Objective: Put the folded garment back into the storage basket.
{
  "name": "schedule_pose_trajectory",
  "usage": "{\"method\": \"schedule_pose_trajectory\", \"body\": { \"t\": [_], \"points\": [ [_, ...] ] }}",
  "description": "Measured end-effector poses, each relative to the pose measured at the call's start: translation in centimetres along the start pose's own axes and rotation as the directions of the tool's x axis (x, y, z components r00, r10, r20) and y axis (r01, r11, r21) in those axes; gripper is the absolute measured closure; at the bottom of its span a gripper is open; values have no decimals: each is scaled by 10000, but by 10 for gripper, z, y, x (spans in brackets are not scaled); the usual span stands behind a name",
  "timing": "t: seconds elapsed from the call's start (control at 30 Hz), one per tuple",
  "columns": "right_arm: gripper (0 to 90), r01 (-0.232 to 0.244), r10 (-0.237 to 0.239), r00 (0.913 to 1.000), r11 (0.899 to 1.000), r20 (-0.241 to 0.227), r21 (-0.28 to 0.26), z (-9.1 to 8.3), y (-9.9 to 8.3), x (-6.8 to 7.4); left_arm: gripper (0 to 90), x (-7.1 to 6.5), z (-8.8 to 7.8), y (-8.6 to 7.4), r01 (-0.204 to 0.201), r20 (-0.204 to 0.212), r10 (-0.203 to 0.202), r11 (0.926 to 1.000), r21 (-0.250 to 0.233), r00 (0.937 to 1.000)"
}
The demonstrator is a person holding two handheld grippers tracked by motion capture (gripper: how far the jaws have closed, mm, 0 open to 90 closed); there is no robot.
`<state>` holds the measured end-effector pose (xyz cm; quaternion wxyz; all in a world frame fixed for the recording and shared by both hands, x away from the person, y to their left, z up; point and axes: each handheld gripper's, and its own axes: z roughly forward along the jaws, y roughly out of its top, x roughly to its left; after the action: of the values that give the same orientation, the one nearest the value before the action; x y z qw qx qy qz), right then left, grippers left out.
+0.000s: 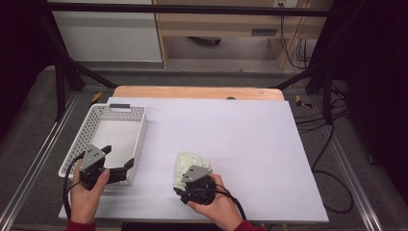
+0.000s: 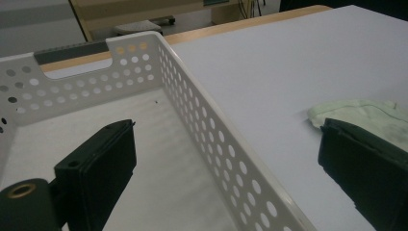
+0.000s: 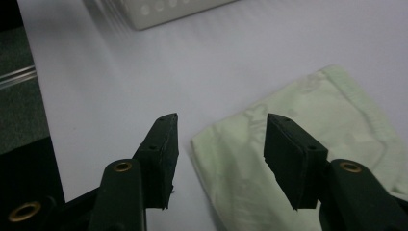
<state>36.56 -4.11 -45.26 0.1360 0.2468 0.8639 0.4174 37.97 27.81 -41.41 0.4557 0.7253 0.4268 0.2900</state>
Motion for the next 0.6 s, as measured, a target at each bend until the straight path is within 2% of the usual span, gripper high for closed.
{"method": "schedule_pose_trajectory", "body": {
  "t": [0.1,0.27,0.4,0.47,0.6],
  "points": [
    [311,-286,294,9994,9990,208,-347,-10,-1,-7,63,2,0,-1,58,-141,-58,10000,-7,9999],
    [155,-714,754,9960,9941,475,-819,-24,-9,-24,63,1,-1,0,-118,-229,120,9999,77,9997],
    [129,-843,933,9921,9910,843,-1043,-28,-17,-33,63,-2,-1,1,-154,-208,154,9999,27,9997],
    [111,-879,968,9915,9910,872,-1009,-31,-20,-37,62,-4,0,1,-291,-45,292,9996,69,9996],
    [87,-878,959,9917,9918,860,-931,-36,-26,-42,61,-6,0,3,-350,-86,350,9994,64,9993]
  ]
}}
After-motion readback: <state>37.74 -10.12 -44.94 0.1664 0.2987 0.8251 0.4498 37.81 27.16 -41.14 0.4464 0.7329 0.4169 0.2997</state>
